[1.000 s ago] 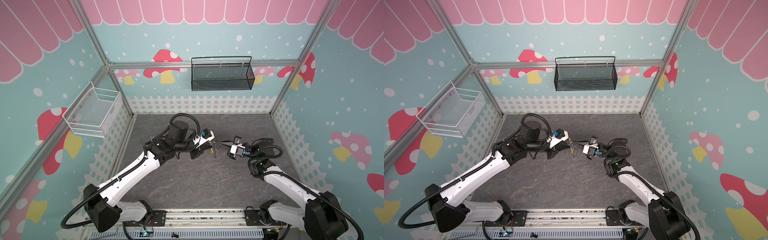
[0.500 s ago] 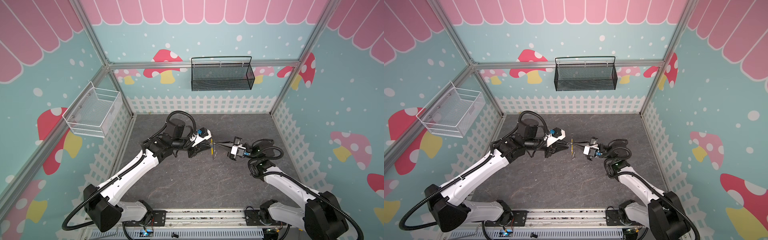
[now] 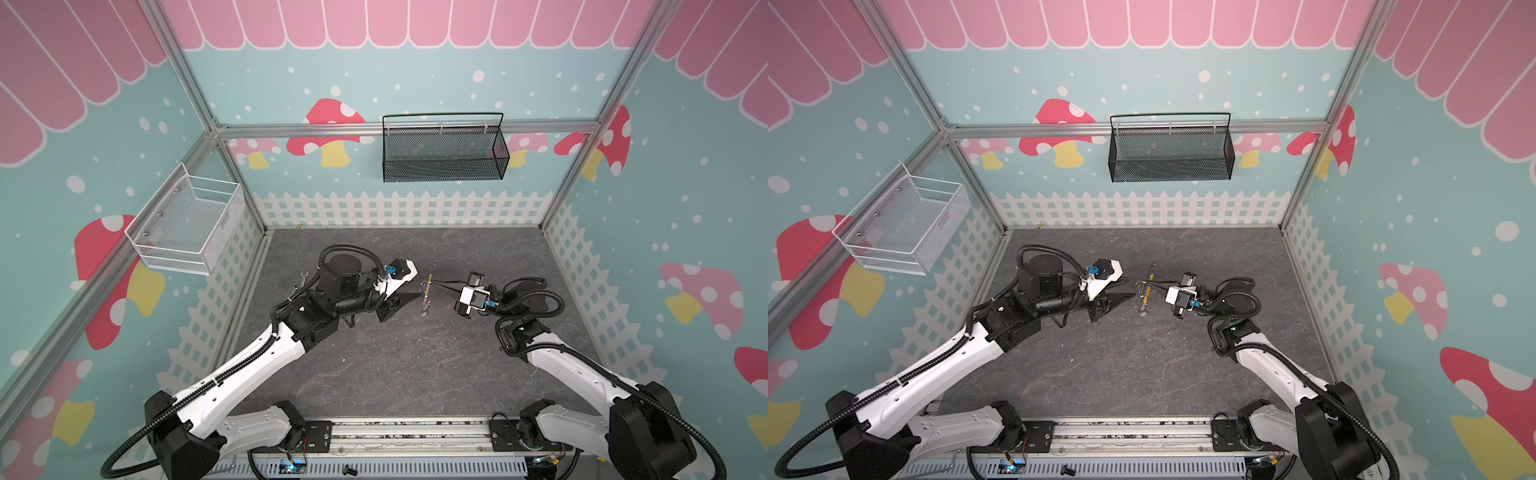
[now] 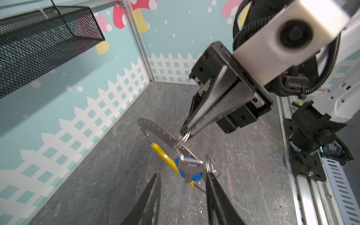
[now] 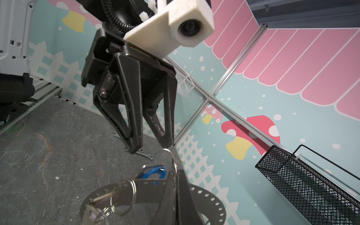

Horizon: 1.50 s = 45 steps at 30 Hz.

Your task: Put the keys on the keyring

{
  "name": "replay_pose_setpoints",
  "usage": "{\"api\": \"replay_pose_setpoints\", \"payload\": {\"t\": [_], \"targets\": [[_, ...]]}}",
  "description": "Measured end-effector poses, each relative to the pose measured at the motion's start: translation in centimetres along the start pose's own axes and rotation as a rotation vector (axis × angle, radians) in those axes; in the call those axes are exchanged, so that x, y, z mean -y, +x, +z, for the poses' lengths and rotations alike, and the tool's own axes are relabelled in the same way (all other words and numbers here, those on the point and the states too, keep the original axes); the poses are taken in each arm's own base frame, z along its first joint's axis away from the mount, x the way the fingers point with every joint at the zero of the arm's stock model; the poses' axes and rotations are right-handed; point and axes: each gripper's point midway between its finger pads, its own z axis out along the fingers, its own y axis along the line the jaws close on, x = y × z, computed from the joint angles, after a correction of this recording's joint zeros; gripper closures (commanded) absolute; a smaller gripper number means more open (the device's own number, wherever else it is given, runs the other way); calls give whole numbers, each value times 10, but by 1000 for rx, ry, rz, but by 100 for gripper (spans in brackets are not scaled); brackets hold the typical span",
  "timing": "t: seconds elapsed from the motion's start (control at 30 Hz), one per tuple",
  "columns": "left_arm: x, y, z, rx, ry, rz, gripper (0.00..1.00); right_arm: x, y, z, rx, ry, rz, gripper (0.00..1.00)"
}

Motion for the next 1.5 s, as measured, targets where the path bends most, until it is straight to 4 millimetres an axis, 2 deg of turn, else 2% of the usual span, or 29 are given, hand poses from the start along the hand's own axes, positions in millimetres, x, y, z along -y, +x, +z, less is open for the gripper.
{"api": "replay_pose_setpoints", "payload": {"t": [0.23, 0.4, 0.7, 1.03, 1.13, 1.3, 1.5], "targets": [[-11, -14, 9, -3, -14, -37, 65, -1, 3, 0, -8, -5, 2, 100], [-15, -11, 19, -43, -8, -69, 74, -2, 5, 0, -13, -6, -1, 100], [-21, 1, 17, -94, -11, -114, 71, -2, 8, 0, -26, -4, -9, 100], [-18, 5, 19, -121, 22, -152, 72, -2, 8, 0, -27, -5, -21, 100], [-16, 5, 20, -125, 37, -155, 77, -2, 8, 0, -27, -5, -25, 100], [-11, 9, 22, -142, 67, -161, 91, -2, 8, 0, -27, -6, -29, 100], [-8, 14, 23, -158, 90, -160, 97, -5, 6, 0, -16, -22, -31, 100]]}}
